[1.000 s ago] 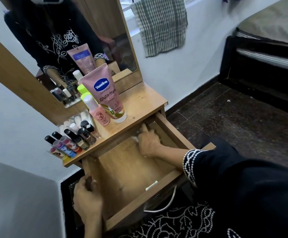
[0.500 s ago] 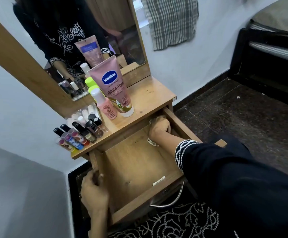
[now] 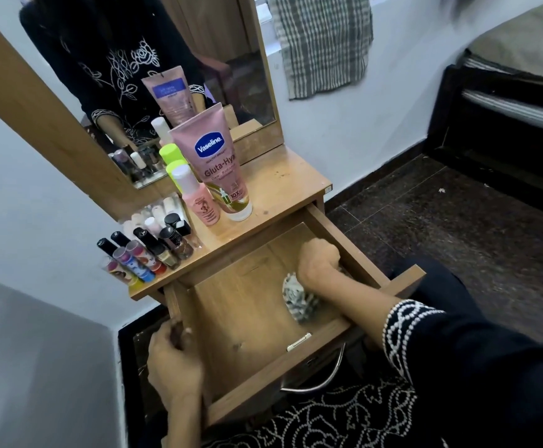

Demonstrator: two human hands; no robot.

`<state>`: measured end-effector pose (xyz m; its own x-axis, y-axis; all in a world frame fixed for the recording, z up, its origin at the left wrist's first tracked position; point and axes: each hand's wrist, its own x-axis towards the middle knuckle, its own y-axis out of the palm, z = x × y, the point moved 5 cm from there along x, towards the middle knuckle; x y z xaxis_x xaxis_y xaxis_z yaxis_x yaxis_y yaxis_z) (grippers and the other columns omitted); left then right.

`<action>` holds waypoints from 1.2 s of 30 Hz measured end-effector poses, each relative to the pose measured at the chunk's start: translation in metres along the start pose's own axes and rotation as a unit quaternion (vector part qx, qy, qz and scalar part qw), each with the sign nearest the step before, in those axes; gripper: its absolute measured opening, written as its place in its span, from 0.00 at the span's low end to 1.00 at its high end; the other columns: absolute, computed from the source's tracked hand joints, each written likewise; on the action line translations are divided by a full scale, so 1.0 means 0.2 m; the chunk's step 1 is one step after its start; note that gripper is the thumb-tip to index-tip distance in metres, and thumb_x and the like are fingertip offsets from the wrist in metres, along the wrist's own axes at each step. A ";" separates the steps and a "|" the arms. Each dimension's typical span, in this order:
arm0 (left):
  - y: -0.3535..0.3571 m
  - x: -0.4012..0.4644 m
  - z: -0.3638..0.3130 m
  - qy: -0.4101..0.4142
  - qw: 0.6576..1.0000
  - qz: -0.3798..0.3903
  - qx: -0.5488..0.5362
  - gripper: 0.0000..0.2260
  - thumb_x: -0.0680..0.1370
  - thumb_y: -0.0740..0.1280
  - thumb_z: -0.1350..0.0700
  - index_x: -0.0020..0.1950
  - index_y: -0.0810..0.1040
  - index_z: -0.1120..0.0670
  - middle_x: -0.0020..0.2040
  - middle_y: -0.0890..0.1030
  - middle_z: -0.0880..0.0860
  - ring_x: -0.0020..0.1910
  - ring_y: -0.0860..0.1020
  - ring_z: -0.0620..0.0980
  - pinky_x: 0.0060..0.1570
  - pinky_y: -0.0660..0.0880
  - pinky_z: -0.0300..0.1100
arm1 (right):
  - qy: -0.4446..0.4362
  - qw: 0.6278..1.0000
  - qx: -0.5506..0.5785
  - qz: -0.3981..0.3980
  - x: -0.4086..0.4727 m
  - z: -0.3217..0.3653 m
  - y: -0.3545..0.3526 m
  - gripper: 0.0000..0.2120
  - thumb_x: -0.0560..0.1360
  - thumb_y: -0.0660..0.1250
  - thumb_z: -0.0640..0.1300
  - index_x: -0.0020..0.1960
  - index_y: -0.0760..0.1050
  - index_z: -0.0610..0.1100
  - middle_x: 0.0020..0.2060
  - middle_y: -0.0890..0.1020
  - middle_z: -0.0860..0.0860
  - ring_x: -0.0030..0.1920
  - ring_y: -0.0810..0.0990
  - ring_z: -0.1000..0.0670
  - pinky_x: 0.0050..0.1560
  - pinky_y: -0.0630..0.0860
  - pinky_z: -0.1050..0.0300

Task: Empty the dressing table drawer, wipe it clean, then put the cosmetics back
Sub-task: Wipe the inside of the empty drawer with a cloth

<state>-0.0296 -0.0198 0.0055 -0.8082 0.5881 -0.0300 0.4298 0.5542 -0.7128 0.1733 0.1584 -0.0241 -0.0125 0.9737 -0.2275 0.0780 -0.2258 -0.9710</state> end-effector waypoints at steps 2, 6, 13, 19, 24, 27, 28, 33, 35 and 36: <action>0.00 0.00 0.00 0.000 1.000 0.004 -0.002 0.12 0.78 0.63 0.62 0.61 0.76 0.59 0.59 0.78 0.58 0.59 0.75 0.59 0.57 0.70 0.52 | -0.010 0.996 0.063 -0.064 0.06 0.01 -0.07 0.10 0.76 0.62 0.33 0.54 0.78 0.38 0.50 0.82 0.46 0.49 0.83 0.48 0.34 0.74 0.58; -0.01 0.00 0.00 -0.010 1.000 0.011 -0.006 0.11 0.78 0.63 0.62 0.60 0.77 0.58 0.59 0.78 0.58 0.61 0.75 0.59 0.59 0.69 0.53 | -0.031 0.990 0.094 -0.104 0.17 0.07 -0.12 0.11 0.75 0.64 0.32 0.56 0.77 0.39 0.51 0.81 0.45 0.50 0.83 0.47 0.39 0.79 0.56; 0.00 0.01 -0.01 -0.010 1.000 0.011 0.003 0.12 0.78 0.62 0.62 0.61 0.77 0.57 0.60 0.78 0.57 0.61 0.75 0.58 0.59 0.69 0.53 | -0.069 0.991 0.058 -0.101 0.25 0.11 -0.10 0.10 0.79 0.60 0.37 0.55 0.77 0.39 0.52 0.81 0.45 0.50 0.82 0.48 0.40 0.79 0.56; 0.00 -0.01 -0.01 -0.016 1.000 0.005 -0.003 0.12 0.79 0.62 0.62 0.61 0.76 0.57 0.60 0.78 0.57 0.60 0.75 0.58 0.58 0.70 0.53 | -0.054 0.996 -0.069 0.030 0.12 0.07 -0.12 0.12 0.78 0.60 0.44 0.55 0.76 0.38 0.44 0.80 0.47 0.39 0.81 0.49 0.23 0.72 0.59; -0.01 -0.02 0.00 0.001 1.000 0.002 -0.001 0.11 0.78 0.63 0.62 0.61 0.76 0.57 0.59 0.78 0.57 0.60 0.75 0.58 0.58 0.70 0.52 | -0.045 0.972 -0.200 0.116 -0.09 -0.03 -0.07 0.17 0.78 0.53 0.42 0.58 0.74 0.35 0.39 0.77 0.49 0.24 0.69 0.52 0.19 0.66 0.62; -0.01 -0.02 0.00 0.009 1.000 0.001 -0.010 0.11 0.78 0.63 0.62 0.60 0.77 0.58 0.59 0.78 0.57 0.60 0.75 0.58 0.58 0.70 0.53 | -0.063 0.955 -0.239 0.163 -0.26 -0.06 0.01 0.13 0.78 0.52 0.43 0.52 0.73 0.39 0.35 0.74 0.46 0.24 0.67 0.51 0.22 0.65 0.61; -0.01 -0.02 0.00 0.011 1.000 0.001 -0.012 0.11 0.78 0.63 0.62 0.60 0.77 0.57 0.59 0.78 0.57 0.60 0.75 0.58 0.57 0.70 0.52 | -0.074 0.953 -0.236 0.172 -0.30 -0.07 0.02 0.13 0.79 0.51 0.43 0.56 0.71 0.40 0.35 0.73 0.46 0.26 0.68 0.51 0.24 0.66 0.61; 0.00 -0.03 0.00 0.006 1.000 0.000 -0.010 0.12 0.78 0.63 0.61 0.61 0.77 0.56 0.59 0.78 0.56 0.60 0.76 0.58 0.58 0.70 0.53 | -0.071 0.969 -0.101 0.214 -0.28 -0.09 0.03 0.28 0.77 0.51 0.61 0.67 0.69 0.43 0.58 0.75 0.44 0.54 0.77 0.43 0.49 0.73 0.53; -0.01 -0.02 0.00 0.005 1.000 0.000 -0.008 0.12 0.78 0.63 0.61 0.61 0.76 0.57 0.59 0.78 0.56 0.60 0.75 0.58 0.58 0.70 0.53 | -0.054 0.964 -0.035 0.257 -0.26 -0.08 0.05 0.44 0.70 0.48 0.74 0.69 0.68 0.41 0.64 0.72 0.42 0.64 0.73 0.41 0.58 0.71 0.49; -0.01 -0.02 0.00 0.006 1.000 0.000 -0.009 0.12 0.78 0.63 0.61 0.62 0.76 0.57 0.60 0.78 0.56 0.60 0.75 0.58 0.58 0.70 0.53 | -0.050 0.961 -0.025 0.271 -0.26 -0.07 0.05 0.47 0.67 0.50 0.77 0.70 0.67 0.41 0.66 0.71 0.42 0.66 0.71 0.41 0.61 0.70 0.49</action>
<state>-0.0278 -0.0223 0.0064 -0.8031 0.5954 -0.0222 0.4375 0.5641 -0.7003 0.1882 0.1057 -0.0219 -0.0522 0.7048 -0.7074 0.1471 -0.6953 -0.7035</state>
